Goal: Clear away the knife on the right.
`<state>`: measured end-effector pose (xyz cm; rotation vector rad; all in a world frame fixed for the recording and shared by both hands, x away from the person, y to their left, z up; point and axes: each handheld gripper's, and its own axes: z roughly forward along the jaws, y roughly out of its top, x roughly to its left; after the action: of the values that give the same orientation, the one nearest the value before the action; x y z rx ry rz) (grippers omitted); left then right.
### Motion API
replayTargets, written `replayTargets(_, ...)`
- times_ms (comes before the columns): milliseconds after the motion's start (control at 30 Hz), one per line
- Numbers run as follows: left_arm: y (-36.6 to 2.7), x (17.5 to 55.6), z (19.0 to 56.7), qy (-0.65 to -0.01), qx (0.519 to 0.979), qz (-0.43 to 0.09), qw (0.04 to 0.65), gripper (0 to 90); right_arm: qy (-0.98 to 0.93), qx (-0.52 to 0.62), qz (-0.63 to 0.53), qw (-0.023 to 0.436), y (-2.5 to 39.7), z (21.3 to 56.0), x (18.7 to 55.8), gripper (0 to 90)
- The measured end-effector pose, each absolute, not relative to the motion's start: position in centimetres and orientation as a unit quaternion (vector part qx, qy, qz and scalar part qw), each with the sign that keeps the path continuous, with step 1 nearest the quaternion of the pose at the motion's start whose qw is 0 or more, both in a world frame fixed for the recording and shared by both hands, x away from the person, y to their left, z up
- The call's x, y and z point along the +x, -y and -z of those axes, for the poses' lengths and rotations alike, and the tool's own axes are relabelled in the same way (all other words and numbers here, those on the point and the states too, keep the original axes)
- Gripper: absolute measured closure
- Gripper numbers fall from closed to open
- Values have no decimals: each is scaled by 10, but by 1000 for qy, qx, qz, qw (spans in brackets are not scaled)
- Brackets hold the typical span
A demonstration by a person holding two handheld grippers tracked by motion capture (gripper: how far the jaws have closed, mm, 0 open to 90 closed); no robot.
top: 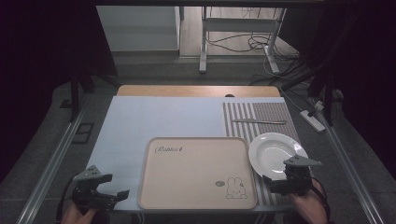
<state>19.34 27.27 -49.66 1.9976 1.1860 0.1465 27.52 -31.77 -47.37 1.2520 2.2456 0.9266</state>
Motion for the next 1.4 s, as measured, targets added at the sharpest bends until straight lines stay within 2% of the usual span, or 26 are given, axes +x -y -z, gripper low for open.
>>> replayTargets(1400,-273,194,497,-468,789,-57,394,16,-815,464,-281,202,313,475,359,0)
